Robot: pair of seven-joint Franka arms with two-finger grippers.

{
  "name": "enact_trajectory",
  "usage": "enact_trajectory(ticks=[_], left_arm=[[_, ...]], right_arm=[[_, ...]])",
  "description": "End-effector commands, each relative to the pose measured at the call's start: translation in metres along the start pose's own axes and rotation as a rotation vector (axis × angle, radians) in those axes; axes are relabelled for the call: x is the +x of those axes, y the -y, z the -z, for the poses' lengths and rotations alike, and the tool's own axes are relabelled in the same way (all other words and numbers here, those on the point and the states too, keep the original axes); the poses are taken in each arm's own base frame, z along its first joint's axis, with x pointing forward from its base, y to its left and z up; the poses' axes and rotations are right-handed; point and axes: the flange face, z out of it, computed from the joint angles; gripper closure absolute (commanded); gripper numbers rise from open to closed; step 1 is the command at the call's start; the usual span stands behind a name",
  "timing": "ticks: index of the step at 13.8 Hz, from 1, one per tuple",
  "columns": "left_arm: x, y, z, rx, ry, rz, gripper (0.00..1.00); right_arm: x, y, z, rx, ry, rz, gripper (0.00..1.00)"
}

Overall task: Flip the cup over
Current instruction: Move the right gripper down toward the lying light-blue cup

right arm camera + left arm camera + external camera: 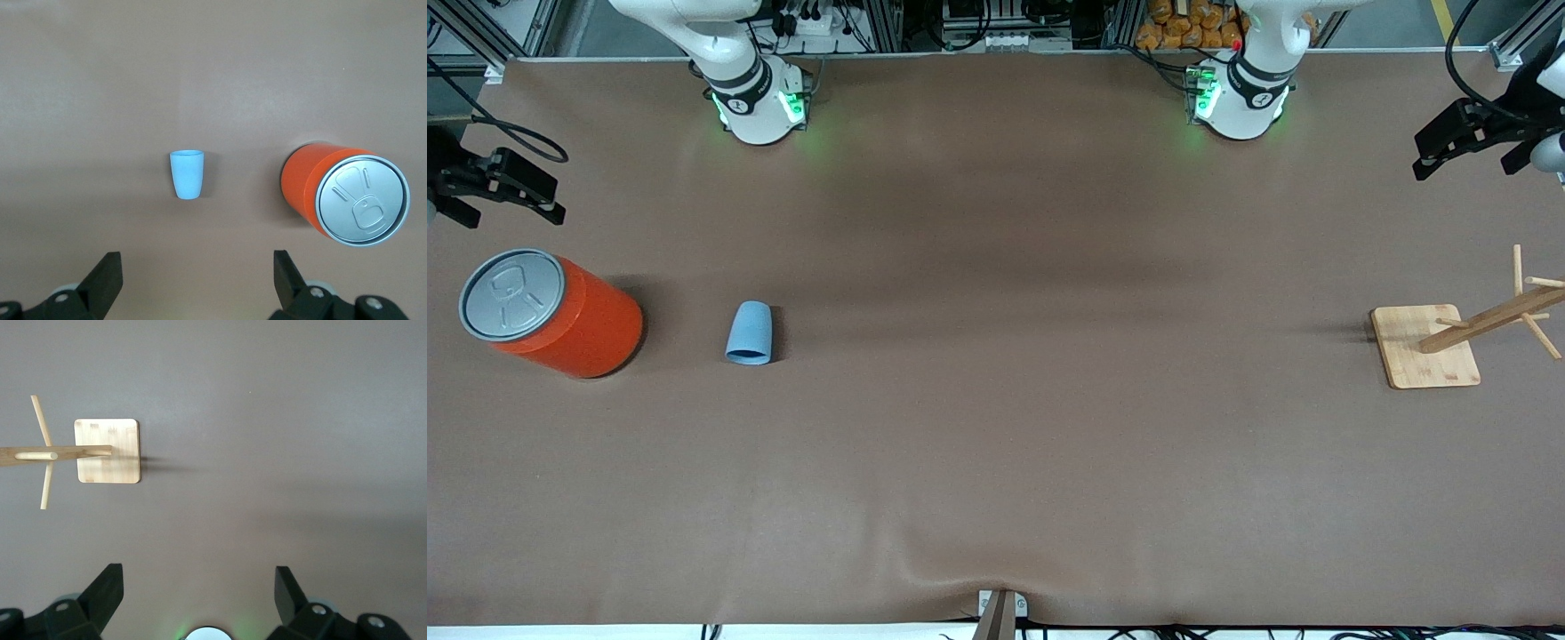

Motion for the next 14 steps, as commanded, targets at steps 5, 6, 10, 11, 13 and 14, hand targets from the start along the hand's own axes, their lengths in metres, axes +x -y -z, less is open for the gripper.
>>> enact_trajectory(ticks=[5,6,10,11,13,14], left_arm=[[0.002,-0.001,0.003,-0.043,-0.003,-0.018,0.00],[0.002,-0.001,0.003,-0.043,-0.003,-0.018,0.00],[0.004,0.000,0.002,-0.042,-0.006,-0.017,0.00],[0.004,0.000,0.002,-0.042,-0.009,-0.017,0.00],[0.004,-0.001,0.002,-0.044,-0.010,-0.018,0.00],[0.004,0.000,0.003,-0.044,-0.012,-0.017,0.00]], right_arm=[[0.020,0.002,-0.094,0.007,0.173,0.009,0.00],[0.020,0.003,-0.126,0.016,0.186,0.005,0.00],[0.013,0.008,-0.238,0.071,0.173,-0.022,0.00],[0.010,0.006,-0.263,0.073,0.171,-0.029,0.00],[0.010,0.002,-0.304,0.073,0.147,-0.045,0.00],[0.009,-0.004,-0.326,0.092,0.159,-0.073,0.00]])
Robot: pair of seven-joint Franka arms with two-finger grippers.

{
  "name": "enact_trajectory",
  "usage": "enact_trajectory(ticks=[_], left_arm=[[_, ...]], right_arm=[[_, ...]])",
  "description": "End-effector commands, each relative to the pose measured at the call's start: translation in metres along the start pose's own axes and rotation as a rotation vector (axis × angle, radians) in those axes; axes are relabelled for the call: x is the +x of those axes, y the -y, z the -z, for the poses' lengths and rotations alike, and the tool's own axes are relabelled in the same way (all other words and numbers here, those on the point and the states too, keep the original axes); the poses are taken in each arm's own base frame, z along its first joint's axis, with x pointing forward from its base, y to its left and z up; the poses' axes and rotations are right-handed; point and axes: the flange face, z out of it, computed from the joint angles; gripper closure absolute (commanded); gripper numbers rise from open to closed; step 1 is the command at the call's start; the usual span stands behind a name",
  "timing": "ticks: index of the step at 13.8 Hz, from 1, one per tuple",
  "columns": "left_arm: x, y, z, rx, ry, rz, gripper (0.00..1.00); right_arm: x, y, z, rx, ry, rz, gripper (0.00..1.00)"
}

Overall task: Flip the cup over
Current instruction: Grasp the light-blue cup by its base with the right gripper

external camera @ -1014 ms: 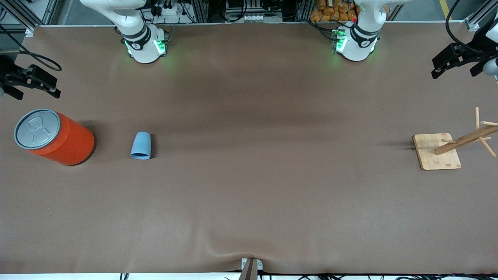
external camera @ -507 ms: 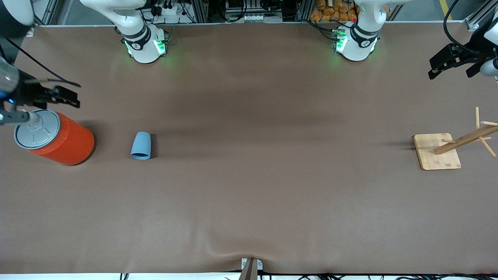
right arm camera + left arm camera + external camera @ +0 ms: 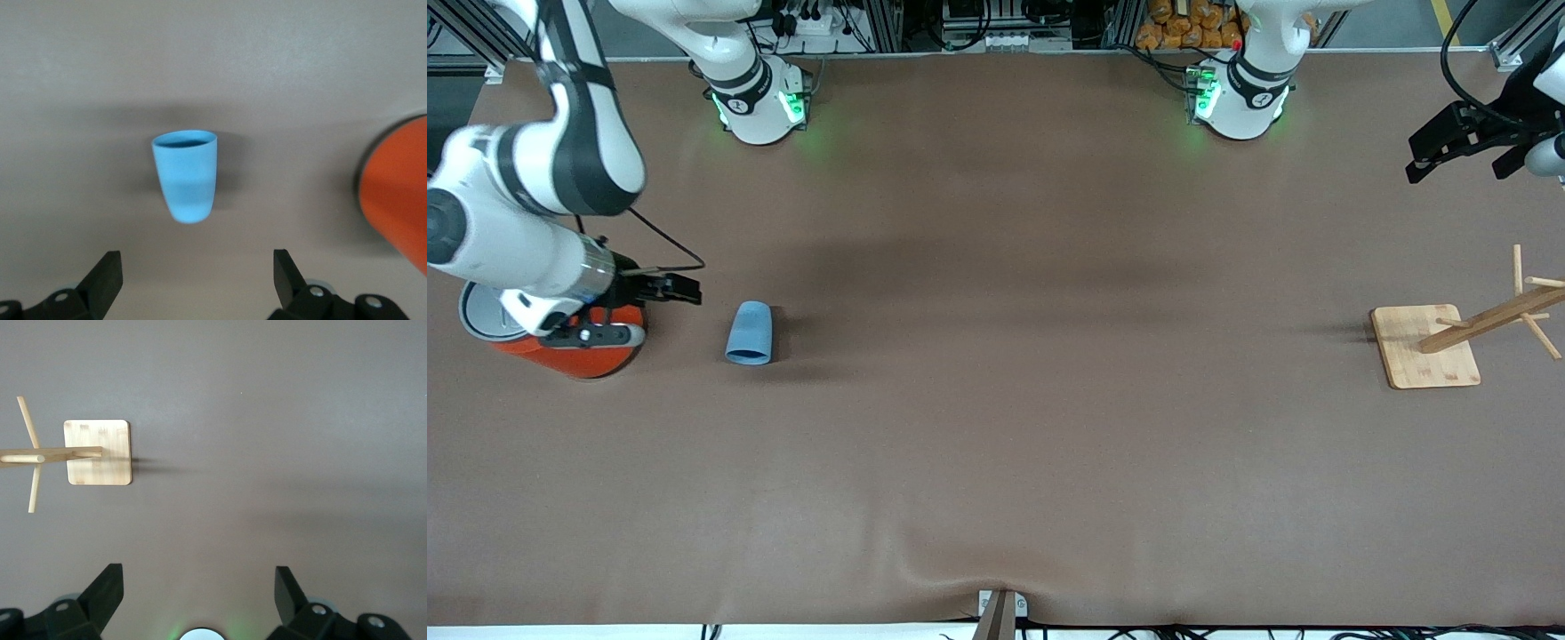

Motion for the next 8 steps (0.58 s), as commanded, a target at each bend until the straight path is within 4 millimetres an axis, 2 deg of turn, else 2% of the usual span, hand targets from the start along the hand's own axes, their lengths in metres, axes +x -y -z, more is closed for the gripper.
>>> enact_trajectory(ticks=[1,3,6,8], left_arm=[[0.001,0.002,0.005,-0.019,-0.012,-0.017,0.00],[0.004,0.002,0.003,-0.019,-0.013,-0.017,0.00],[0.004,0.000,0.004,-0.021,-0.018,-0.021,0.00],[0.002,0.002,0.007,-0.021,-0.022,-0.024,0.00]], right_arm=[[0.001,-0.011,-0.043,0.069,0.003,-0.065,0.00],[0.009,-0.003,-0.063,0.073,-0.004,-0.051,0.00],[0.016,-0.001,-0.100,0.060,-0.044,0.000,0.00],[0.018,0.001,-0.111,0.057,-0.047,0.008,0.00]])
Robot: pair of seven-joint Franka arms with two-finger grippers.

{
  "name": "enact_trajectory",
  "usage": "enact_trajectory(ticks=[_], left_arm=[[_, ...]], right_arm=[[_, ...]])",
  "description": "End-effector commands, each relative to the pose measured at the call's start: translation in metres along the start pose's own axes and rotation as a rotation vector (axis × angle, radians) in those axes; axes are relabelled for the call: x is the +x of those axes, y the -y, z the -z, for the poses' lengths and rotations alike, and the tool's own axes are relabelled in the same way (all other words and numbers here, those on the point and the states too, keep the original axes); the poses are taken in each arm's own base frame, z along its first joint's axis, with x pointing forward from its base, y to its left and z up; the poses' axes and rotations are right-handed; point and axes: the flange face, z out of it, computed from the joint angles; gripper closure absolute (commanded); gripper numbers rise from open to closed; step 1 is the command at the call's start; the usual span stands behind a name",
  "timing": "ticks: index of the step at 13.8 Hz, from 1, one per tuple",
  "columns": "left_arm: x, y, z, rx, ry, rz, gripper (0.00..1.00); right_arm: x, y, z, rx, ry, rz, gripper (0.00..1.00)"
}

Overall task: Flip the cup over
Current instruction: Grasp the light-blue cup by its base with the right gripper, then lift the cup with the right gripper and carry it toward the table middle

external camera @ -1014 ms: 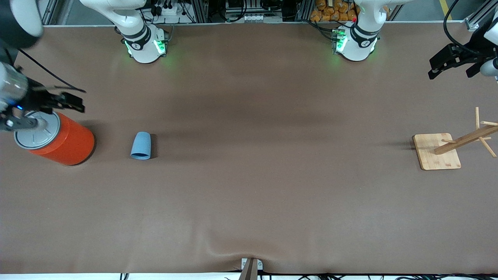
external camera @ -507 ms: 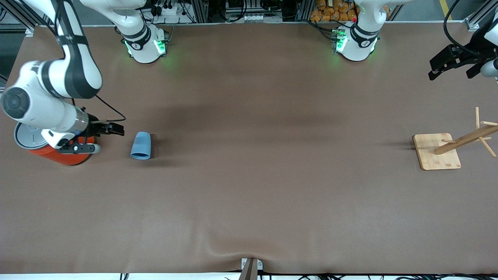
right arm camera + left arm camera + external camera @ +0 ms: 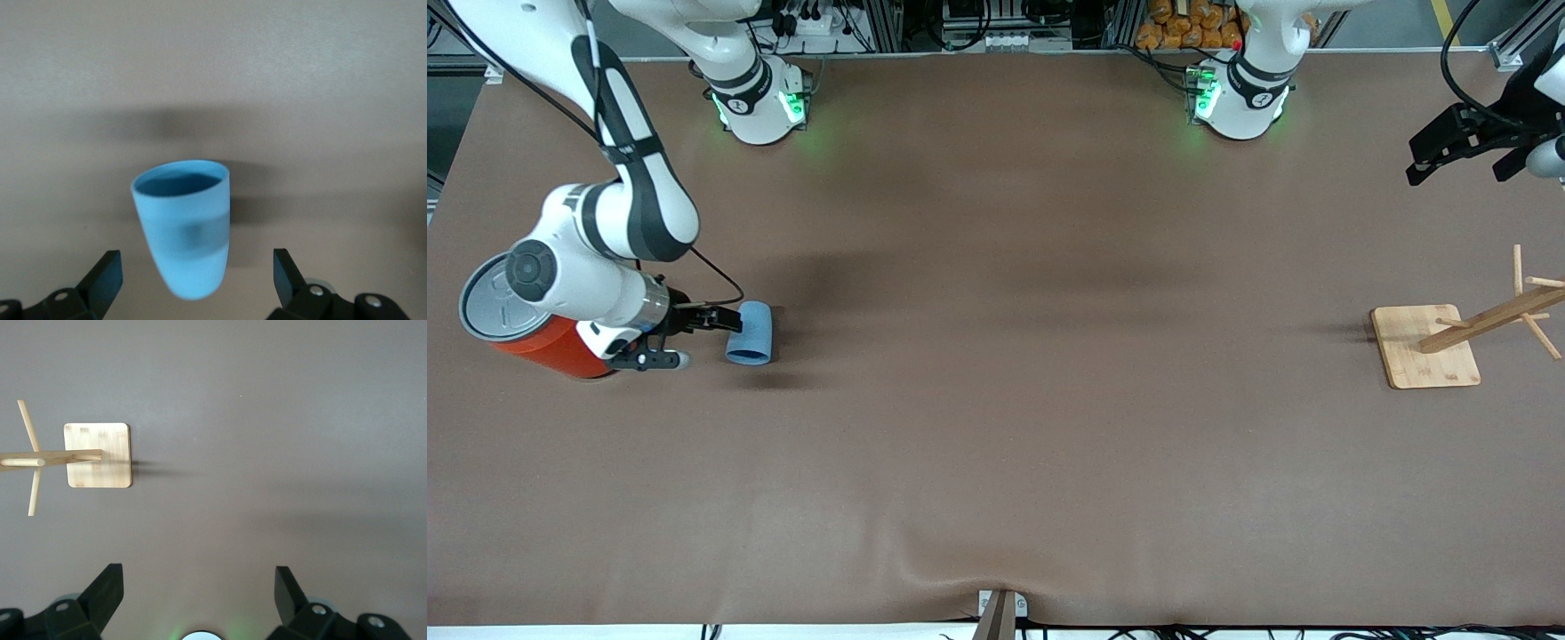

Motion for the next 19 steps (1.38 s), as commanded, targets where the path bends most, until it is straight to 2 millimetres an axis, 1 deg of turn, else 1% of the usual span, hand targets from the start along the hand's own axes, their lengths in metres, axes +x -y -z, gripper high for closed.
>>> enact_trajectory(ticks=[1,6,7,8,9,10,12,13,14,15,16,17,18,19], left_arm=[[0.001,0.004,0.005,-0.018,-0.009,-0.025,0.00],[0.000,0.004,0.007,-0.018,-0.015,-0.025,0.00],[-0.001,0.005,0.008,-0.018,-0.013,-0.025,0.00],[0.000,0.006,0.006,-0.018,-0.010,-0.025,0.00],[0.000,0.012,0.006,-0.017,-0.010,-0.013,0.00],[0.000,0.012,0.007,-0.017,-0.012,-0.013,0.00],[-0.002,0.012,0.010,-0.017,-0.016,-0.013,0.00],[-0.002,0.015,0.010,-0.018,-0.015,-0.009,0.00],[-0.002,0.017,0.010,-0.016,-0.015,-0.007,0.00],[-0.002,0.017,0.010,-0.018,-0.015,-0.012,0.00],[-0.002,0.017,0.010,-0.018,-0.016,-0.012,0.00],[-0.002,0.017,0.010,-0.018,-0.015,-0.012,0.00],[-0.003,0.017,0.011,-0.018,-0.016,-0.012,0.00],[-0.003,0.018,0.011,-0.016,-0.015,-0.016,0.00]], right_arm=[[0.000,0.004,-0.015,0.006,-0.012,0.024,0.00],[0.005,0.006,-0.048,0.002,-0.022,0.027,0.00],[0.006,0.007,-0.049,0.002,-0.034,0.028,0.00],[0.003,0.010,-0.057,0.000,-0.029,0.034,0.00],[0.004,0.012,-0.060,-0.003,-0.046,0.037,0.00],[0.003,0.013,-0.066,-0.005,-0.047,0.041,0.01],[0.002,0.017,-0.065,-0.005,-0.041,0.043,0.69],[0.004,0.019,-0.060,-0.002,-0.030,0.046,0.92],[0.010,0.025,-0.050,0.005,-0.005,0.054,1.00],[0.018,0.033,-0.034,0.019,0.033,0.059,1.00],[0.029,0.042,-0.013,0.032,0.062,0.070,1.00],[0.038,0.056,0.009,0.044,0.089,0.095,1.00],[0.044,0.080,0.030,0.055,0.107,0.142,1.00],[0.050,0.109,0.050,0.065,0.103,0.184,1.00]])
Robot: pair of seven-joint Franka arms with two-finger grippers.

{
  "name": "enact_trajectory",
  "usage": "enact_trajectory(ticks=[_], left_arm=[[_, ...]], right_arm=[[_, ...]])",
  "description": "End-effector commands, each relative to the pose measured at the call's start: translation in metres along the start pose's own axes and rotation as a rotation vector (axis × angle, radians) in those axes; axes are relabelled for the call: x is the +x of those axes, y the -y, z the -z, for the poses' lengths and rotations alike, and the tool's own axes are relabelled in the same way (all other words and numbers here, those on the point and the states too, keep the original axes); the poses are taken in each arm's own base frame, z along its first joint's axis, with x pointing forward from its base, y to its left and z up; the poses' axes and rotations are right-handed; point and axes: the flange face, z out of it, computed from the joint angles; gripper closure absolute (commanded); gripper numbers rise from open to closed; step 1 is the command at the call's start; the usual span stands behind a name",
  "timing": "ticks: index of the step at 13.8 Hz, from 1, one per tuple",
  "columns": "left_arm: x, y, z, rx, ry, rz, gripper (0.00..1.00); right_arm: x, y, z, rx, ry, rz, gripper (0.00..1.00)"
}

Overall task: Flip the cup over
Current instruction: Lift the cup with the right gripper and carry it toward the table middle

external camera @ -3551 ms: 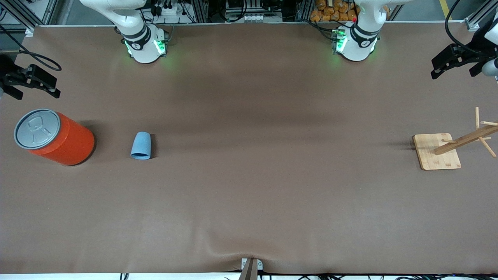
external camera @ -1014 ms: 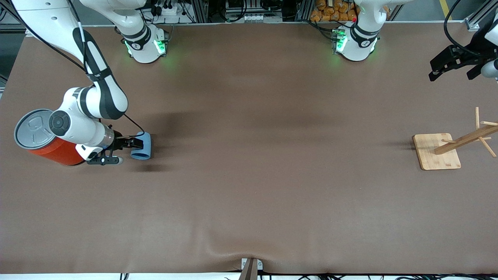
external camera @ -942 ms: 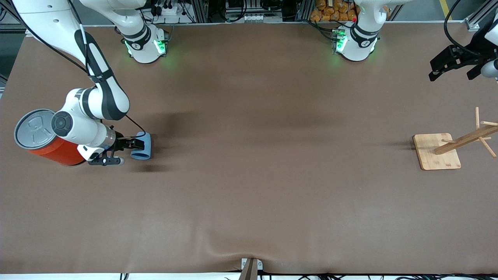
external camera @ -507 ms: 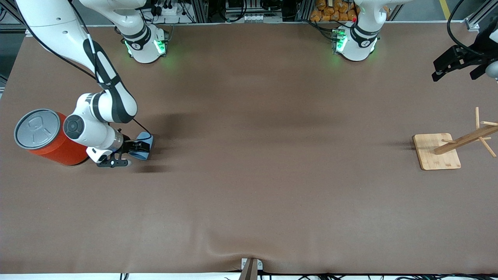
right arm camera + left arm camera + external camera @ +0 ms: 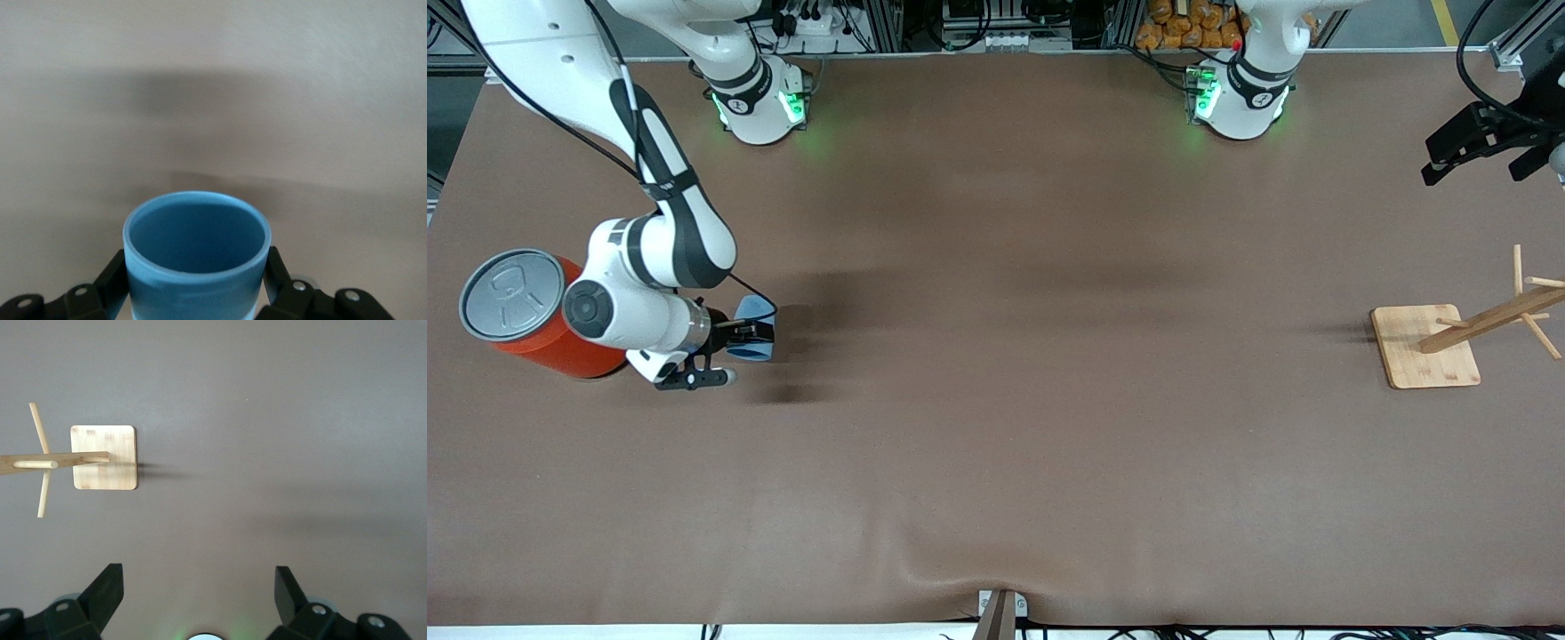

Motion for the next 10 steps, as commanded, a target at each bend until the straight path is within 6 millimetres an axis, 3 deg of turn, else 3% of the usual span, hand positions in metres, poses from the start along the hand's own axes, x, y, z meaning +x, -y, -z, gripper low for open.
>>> enact_trajectory(ticks=[1,2,3,5,6,8,9,10], left_arm=[[-0.004,0.007,0.007,-0.017,-0.007,-0.026,0.00],[-0.004,0.009,0.007,-0.017,-0.007,-0.028,0.00],[-0.004,0.009,0.007,-0.015,-0.007,-0.028,0.00],[-0.004,0.009,0.007,-0.017,-0.007,-0.033,0.00],[-0.004,0.009,0.007,-0.017,-0.007,-0.033,0.00],[-0.004,0.009,0.007,-0.017,-0.007,-0.034,0.00],[-0.004,0.009,0.007,-0.017,-0.007,-0.033,0.00],[-0.003,0.009,0.007,-0.017,-0.007,-0.033,0.00]], right_arm=[[0.019,0.074,0.045,0.033,0.003,0.119,1.00],[0.022,0.102,0.053,0.031,-0.013,0.162,1.00],[0.024,0.144,0.062,0.024,-0.043,0.227,1.00],[0.020,0.245,0.060,-0.002,-0.074,0.395,1.00],[0.018,0.284,0.059,-0.022,-0.090,0.458,1.00],[0.013,0.343,0.040,-0.071,-0.100,0.589,1.00],[0.002,0.387,0.027,-0.103,-0.106,0.725,1.00],[-0.004,0.419,0.012,-0.156,-0.113,0.857,1.00]])
